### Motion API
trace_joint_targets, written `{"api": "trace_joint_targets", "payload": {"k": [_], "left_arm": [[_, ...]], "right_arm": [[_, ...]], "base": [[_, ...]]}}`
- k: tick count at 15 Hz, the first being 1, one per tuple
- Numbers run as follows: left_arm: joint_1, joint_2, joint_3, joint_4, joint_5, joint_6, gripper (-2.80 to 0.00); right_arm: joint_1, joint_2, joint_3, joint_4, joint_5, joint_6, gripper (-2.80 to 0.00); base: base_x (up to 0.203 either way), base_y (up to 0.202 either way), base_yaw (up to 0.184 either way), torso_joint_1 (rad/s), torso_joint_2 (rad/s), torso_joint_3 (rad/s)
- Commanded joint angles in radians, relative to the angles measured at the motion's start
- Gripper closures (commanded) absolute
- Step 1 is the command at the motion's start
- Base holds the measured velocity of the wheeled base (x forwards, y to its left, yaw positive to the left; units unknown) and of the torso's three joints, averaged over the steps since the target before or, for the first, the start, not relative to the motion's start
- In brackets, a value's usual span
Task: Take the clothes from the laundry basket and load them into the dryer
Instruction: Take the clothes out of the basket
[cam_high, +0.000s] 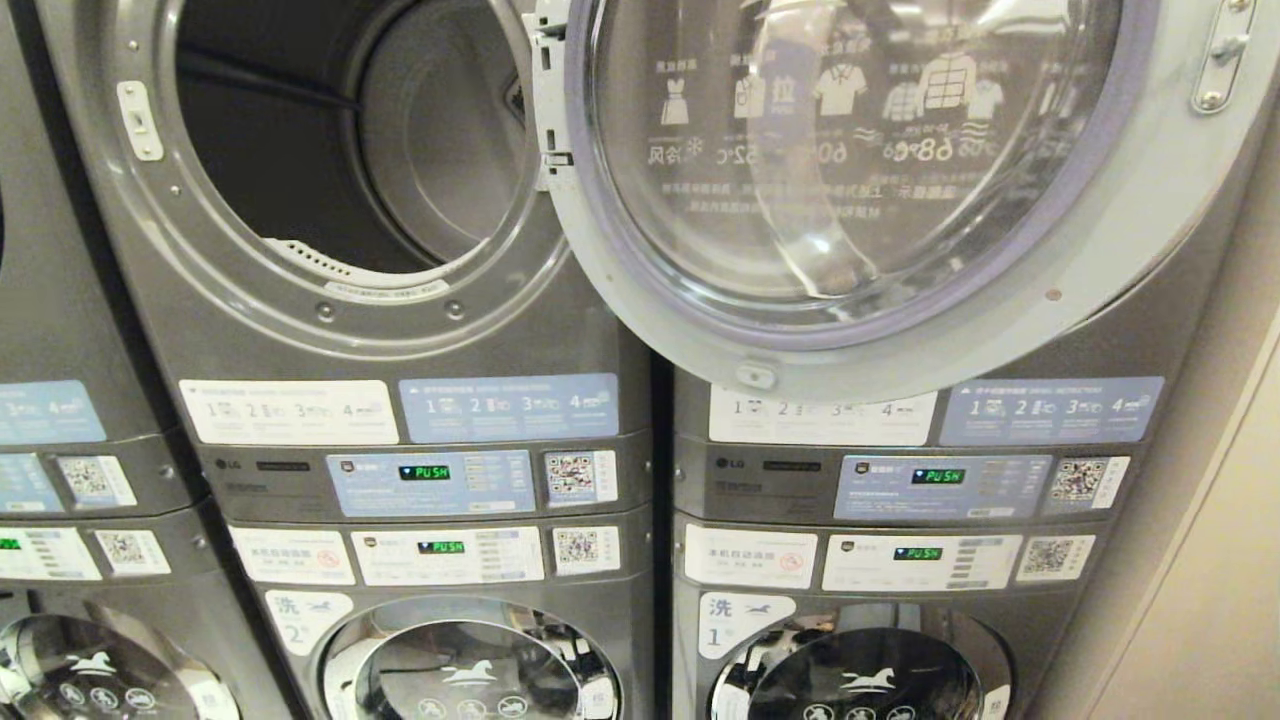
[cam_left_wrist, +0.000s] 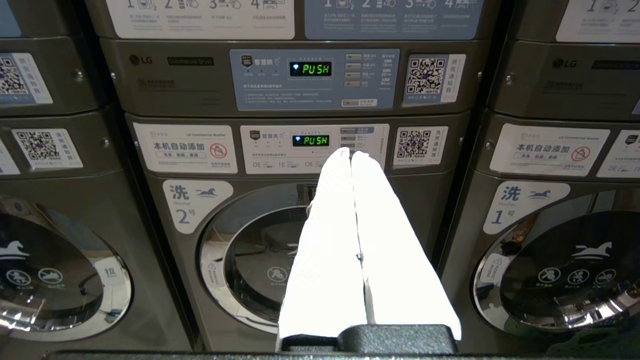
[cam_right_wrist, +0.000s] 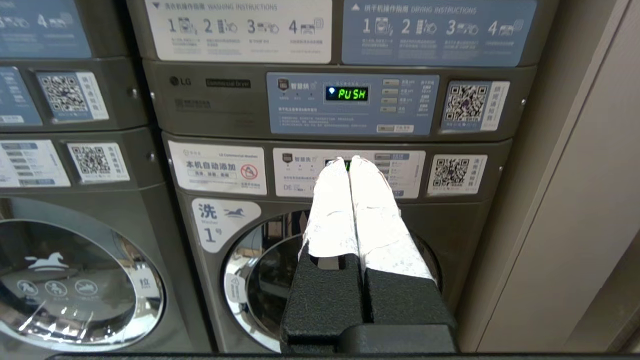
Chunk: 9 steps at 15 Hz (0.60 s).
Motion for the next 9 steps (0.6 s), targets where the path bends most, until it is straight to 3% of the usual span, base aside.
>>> {"api": "trace_joint_targets", "payload": {"k": [1, 9], "left_arm": [[0.0, -0.002, 0.001, -0.001, 0.001, 0.0, 0.0], [0.001, -0.002, 0.001, -0.001, 0.001, -0.005, 0.0]], "right_arm": [[0.0, 0.0, 0.0, 0.0, 0.0, 0.0, 0.0], [0.0, 0.0, 0.0, -0.002, 0.0, 0.002, 0.0]], "base": [[0.0, 0.0, 0.0, 0.007, 0.01, -0.193], [0.0, 0.0, 0.0, 0.002, 0.0, -0.197]]}}
